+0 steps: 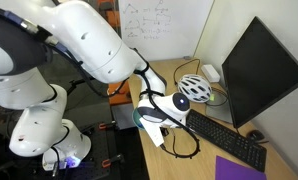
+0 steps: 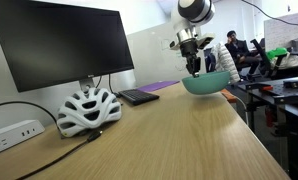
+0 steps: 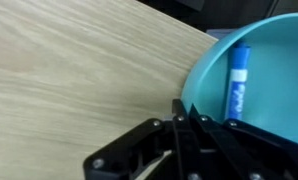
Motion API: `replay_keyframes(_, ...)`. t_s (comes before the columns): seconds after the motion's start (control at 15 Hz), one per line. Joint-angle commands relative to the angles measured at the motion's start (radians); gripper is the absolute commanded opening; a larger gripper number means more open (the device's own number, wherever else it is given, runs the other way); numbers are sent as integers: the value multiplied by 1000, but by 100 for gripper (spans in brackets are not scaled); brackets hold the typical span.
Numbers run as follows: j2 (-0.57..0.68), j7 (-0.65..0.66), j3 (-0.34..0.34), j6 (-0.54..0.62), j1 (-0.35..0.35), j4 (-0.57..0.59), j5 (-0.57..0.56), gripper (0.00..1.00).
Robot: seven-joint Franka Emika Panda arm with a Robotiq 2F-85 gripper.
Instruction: Move the bowl to the right
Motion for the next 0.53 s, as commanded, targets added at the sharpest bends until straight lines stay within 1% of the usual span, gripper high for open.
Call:
replay_keyframes(0.0, -36, -8, -14, 19, 8, -36, -36, 1)
replay_keyframes(0.13, -37, -13, -16, 22, 8, -41, -44, 1)
replay_keyframes(0.27, -33, -29, -15, 54, 9, -49, -46, 1)
replay_keyframes(0.47, -33, -63, -9, 139, 13, -71, -42, 1)
